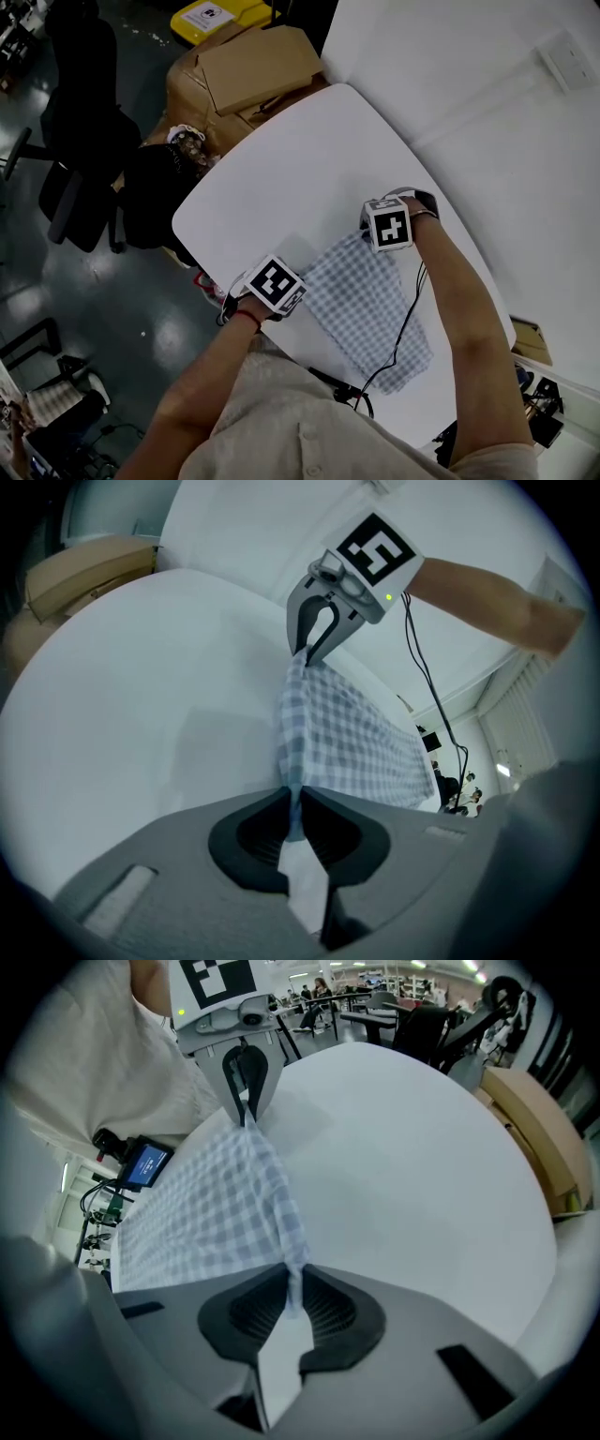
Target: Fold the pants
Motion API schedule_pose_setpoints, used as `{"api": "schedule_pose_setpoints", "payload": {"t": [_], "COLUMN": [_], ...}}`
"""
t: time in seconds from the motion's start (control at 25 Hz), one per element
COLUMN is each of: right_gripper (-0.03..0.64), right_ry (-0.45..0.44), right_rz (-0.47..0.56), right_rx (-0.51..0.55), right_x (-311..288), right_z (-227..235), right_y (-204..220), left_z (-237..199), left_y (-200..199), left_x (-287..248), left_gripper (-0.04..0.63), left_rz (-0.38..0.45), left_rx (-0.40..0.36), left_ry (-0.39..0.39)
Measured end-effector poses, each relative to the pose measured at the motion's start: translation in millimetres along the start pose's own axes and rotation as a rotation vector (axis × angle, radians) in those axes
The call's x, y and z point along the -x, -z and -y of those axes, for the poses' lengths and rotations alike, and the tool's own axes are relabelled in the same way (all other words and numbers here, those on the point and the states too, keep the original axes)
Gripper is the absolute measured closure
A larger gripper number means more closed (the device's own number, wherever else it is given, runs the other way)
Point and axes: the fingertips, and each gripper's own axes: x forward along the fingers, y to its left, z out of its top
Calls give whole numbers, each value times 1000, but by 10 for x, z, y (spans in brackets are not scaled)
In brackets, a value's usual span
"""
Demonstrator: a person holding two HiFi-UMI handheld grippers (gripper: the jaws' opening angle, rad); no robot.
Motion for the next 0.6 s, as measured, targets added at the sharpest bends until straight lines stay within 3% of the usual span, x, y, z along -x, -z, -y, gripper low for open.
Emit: {"api": "schedule_pose_setpoints", "payload": {"t": [0.28, 0.6], "right_gripper": [560, 560], "right_ry": [224, 587], "right_rz": [97, 243], "right_rx": [-85, -183], "right_x": [436, 1256], "right_z": [434, 962], "right_y": [-117, -302], "left_z": [-437, -816], "left_y": [-281, -787], "left_x": [517, 1427], "left_gripper": [554, 554], "left_rz": [52, 102], "left_rx": [-39, -197], "left_ry": [-141, -404]}}
